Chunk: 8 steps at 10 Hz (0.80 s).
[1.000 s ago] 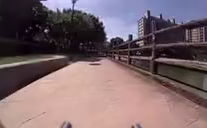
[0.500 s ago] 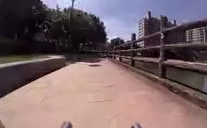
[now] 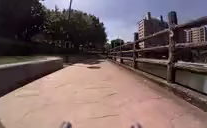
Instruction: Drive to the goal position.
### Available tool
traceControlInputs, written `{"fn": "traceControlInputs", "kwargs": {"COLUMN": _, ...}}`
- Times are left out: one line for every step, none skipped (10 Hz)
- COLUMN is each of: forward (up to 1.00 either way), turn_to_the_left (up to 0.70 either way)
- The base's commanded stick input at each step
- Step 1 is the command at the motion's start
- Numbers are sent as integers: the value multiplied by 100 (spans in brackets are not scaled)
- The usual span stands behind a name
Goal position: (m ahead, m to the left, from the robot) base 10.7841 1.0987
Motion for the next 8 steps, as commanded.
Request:
{"fn": "traceControlInputs", "kwargs": {"forward": 70, "turn_to_the_left": 0}}
{"fn": "traceControlInputs", "kwargs": {"forward": 70, "turn_to_the_left": 0}}
{"fn": "traceControlInputs", "kwargs": {"forward": 70, "turn_to_the_left": 0}}
{"fn": "traceControlInputs", "kwargs": {"forward": 70, "turn_to_the_left": 0}}
{"fn": "traceControlInputs", "kwargs": {"forward": 70, "turn_to_the_left": 0}}
{"fn": "traceControlInputs", "kwargs": {"forward": 70, "turn_to_the_left": 0}}
{"fn": "traceControlInputs", "kwargs": {"forward": 70, "turn_to_the_left": 0}}
{"fn": "traceControlInputs", "kwargs": {"forward": 70, "turn_to_the_left": 0}}
